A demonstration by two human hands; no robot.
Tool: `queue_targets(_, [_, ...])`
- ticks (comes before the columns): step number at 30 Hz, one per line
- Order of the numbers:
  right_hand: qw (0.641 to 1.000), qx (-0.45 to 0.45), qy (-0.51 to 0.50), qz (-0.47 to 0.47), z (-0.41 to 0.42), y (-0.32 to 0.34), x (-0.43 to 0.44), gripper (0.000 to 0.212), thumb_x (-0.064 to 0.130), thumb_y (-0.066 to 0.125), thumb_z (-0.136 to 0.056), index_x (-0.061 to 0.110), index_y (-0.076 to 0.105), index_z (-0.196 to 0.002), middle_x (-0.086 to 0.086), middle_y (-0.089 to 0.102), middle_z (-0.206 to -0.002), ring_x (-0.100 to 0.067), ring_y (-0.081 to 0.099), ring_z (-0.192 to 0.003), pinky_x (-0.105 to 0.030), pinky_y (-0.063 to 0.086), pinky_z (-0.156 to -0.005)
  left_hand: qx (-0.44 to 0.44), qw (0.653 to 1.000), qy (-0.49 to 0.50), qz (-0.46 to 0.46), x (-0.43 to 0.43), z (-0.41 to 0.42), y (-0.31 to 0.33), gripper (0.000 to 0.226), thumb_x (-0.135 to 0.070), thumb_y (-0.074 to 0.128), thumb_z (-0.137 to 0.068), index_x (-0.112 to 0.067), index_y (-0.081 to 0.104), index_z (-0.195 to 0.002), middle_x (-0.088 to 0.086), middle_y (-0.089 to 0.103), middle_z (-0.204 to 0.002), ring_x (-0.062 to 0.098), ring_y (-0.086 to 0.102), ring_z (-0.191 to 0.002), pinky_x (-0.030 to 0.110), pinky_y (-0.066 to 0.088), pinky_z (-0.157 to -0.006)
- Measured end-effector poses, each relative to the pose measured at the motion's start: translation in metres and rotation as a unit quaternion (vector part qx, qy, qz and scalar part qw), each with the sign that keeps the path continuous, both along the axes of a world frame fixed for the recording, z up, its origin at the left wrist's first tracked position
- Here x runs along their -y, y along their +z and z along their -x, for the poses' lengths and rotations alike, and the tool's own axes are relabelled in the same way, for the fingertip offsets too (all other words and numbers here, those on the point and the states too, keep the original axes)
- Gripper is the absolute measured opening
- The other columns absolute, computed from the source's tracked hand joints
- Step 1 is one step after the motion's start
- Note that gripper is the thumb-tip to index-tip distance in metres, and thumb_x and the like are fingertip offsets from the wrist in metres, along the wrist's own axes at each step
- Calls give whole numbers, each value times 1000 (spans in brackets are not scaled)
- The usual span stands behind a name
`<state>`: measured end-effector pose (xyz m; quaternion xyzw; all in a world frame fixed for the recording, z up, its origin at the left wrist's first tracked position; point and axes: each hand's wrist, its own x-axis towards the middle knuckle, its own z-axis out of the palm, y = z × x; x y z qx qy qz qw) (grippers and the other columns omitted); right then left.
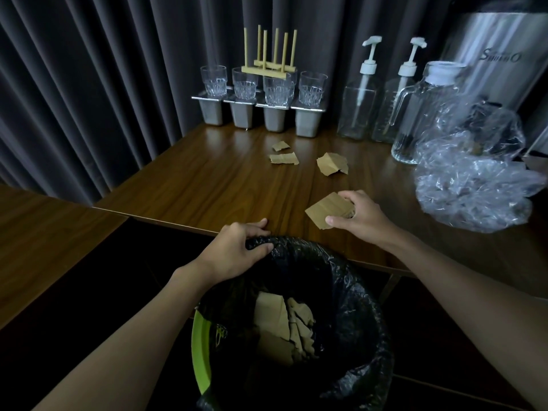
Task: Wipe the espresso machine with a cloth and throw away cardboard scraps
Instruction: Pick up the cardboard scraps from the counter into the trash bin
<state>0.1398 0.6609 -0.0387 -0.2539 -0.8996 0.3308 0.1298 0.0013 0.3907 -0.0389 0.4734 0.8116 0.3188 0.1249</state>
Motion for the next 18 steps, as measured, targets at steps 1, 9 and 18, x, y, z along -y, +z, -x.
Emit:
queue_targets(1, [999,-23,-3,41,0,1,1,73,48,76,-74,24,44,-134,2,50,-126,-21,52,-116,-44,46,-98,2,1000,0,0,0,0,0,44,-31,68,-92,-15,63,-133,-7,44,-153,5,41,-139,17,30,-110])
queue_targets(9, [958,-125,18,258,-15,28,23,30,9,68,-88,13,61,-116,-8,72,-104,-22,66,-103,-33,54,-86,3,1000,-13,1,1,2,1,40,-31,67,-93,-17,64,-131,-6,44,-153,7,42,-139,18,31,-109])
queue_targets(18, [940,-35,197,275,-12,47,66,24,8,68,-87,7,69,-110,-13,72,-106,-19,68,-102,-28,54,-87,6,1000,-22,1,2,4,2,40,-28,68,-93,-16,65,-131,-5,45,-152,4,42,-138,16,31,-110])
